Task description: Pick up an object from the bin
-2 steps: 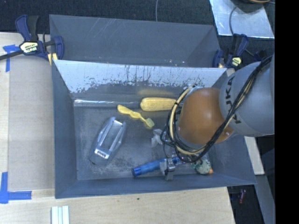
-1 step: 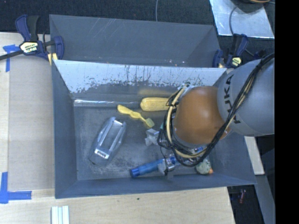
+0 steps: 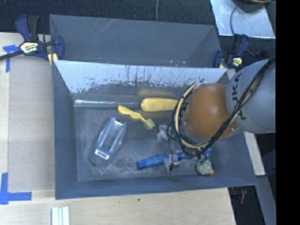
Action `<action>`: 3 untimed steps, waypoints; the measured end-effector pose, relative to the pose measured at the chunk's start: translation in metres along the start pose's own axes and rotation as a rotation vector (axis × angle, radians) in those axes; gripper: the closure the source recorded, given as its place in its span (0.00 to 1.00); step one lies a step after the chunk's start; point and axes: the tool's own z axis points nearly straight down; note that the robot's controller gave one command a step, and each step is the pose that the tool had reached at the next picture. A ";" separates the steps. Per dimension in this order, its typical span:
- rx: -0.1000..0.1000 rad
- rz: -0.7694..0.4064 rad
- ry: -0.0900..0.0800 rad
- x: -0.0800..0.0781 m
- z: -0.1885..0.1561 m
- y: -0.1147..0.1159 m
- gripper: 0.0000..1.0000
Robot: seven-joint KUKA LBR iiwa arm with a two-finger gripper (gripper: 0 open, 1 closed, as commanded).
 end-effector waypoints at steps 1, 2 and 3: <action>-0.002 -0.260 -0.007 0.014 -0.006 0.020 0.00; 0.000 -0.073 -0.001 0.014 0.001 0.008 0.00; -0.001 -0.263 -0.007 0.014 -0.002 0.017 0.00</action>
Offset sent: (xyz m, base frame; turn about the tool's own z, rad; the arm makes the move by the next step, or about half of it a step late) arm -0.0149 0.0071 -0.0007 -0.0726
